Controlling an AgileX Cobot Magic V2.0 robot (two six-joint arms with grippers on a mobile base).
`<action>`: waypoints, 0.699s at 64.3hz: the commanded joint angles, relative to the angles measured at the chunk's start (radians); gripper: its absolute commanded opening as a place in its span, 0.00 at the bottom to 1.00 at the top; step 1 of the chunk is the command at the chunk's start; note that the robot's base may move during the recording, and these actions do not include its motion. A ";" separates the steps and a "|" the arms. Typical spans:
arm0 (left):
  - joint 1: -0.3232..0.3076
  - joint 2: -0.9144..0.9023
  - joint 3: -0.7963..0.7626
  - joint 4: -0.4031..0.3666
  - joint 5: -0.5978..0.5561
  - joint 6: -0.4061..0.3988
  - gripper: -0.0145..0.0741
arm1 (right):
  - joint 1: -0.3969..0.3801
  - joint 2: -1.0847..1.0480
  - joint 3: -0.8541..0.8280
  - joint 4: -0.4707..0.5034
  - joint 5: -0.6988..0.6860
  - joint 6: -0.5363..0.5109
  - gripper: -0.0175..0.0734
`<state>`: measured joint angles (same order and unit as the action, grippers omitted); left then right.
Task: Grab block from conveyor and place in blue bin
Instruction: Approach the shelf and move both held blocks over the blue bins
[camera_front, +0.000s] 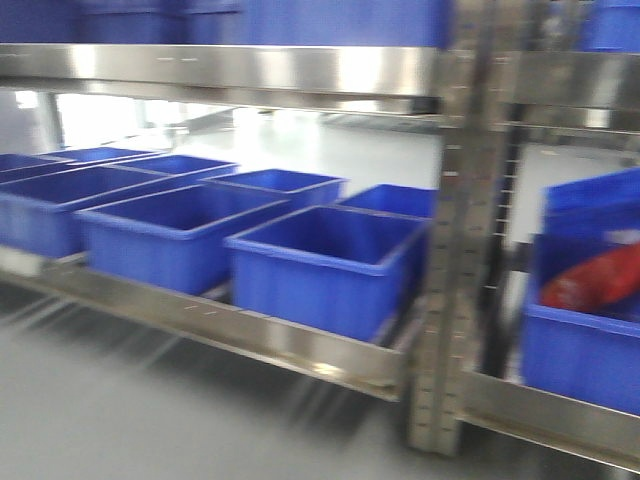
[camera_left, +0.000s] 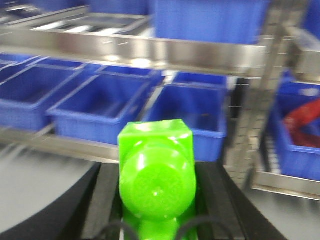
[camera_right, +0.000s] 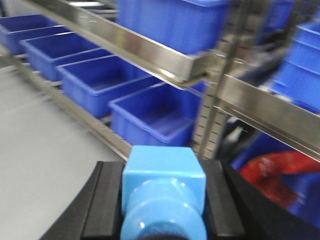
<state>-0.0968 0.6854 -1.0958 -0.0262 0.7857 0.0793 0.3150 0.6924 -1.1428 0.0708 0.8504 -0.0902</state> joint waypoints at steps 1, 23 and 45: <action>-0.006 -0.005 -0.001 -0.007 -0.018 -0.004 0.04 | -0.001 -0.004 -0.007 -0.013 -0.013 -0.002 0.02; -0.006 -0.005 -0.001 -0.007 -0.018 -0.004 0.04 | -0.001 -0.004 -0.007 -0.013 -0.013 -0.002 0.02; -0.006 -0.005 -0.001 -0.007 -0.018 -0.004 0.04 | -0.001 -0.004 -0.007 -0.013 -0.013 -0.002 0.02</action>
<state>-0.0968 0.6854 -1.0958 -0.0262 0.7857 0.0793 0.3150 0.6924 -1.1428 0.0708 0.8504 -0.0902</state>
